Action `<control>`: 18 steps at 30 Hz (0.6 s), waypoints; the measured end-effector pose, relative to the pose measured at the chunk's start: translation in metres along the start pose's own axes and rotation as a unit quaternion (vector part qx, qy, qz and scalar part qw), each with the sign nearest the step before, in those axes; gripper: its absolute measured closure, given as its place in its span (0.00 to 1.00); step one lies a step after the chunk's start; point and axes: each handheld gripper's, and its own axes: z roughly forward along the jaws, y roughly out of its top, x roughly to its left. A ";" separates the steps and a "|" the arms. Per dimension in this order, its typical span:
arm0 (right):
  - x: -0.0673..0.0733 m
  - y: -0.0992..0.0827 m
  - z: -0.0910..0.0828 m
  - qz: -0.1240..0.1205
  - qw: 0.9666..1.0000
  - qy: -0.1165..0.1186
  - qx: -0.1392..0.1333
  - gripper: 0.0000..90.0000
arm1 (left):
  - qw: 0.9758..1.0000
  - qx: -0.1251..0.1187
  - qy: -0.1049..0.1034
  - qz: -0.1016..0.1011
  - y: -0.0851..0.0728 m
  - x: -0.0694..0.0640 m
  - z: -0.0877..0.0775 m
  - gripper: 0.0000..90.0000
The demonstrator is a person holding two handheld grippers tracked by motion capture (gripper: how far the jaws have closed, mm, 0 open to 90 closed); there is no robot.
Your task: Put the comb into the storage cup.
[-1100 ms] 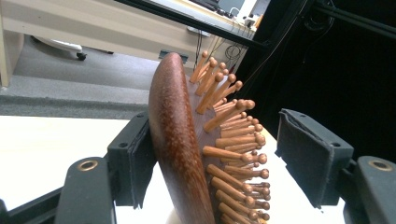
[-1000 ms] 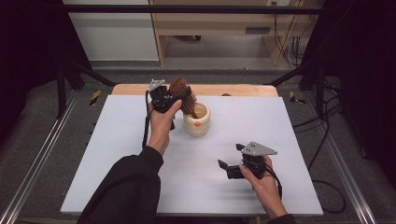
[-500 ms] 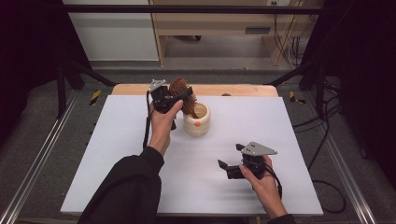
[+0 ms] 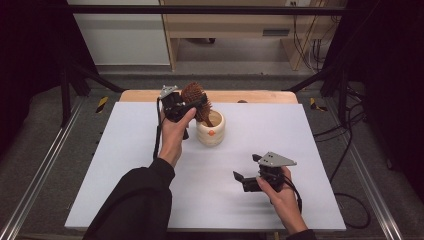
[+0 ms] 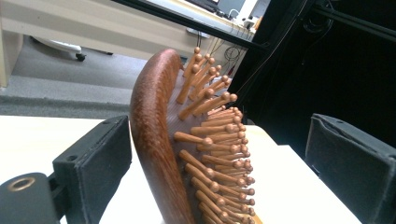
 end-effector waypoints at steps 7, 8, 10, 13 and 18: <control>0.000 0.000 0.000 0.000 1.000 0.000 0.000 0.07 | 1.000 -0.001 -0.002 0.002 0.000 -0.001 0.000 0.08; 0.000 0.000 0.000 0.000 1.000 0.000 0.000 0.07 | 1.000 -0.001 -0.002 0.003 0.000 -0.001 0.000 0.08; 0.000 0.000 0.000 0.000 1.000 0.000 0.000 0.07 | 1.000 -0.001 -0.002 0.003 0.000 -0.001 0.000 0.07; 0.000 0.000 0.000 0.000 1.000 0.000 0.000 0.07 | 1.000 0.001 0.000 0.007 -0.001 -0.001 0.000 0.07; 0.000 0.000 0.000 0.000 1.000 0.000 0.000 0.07 | 1.000 0.000 -0.001 0.007 -0.001 -0.001 -0.001 0.07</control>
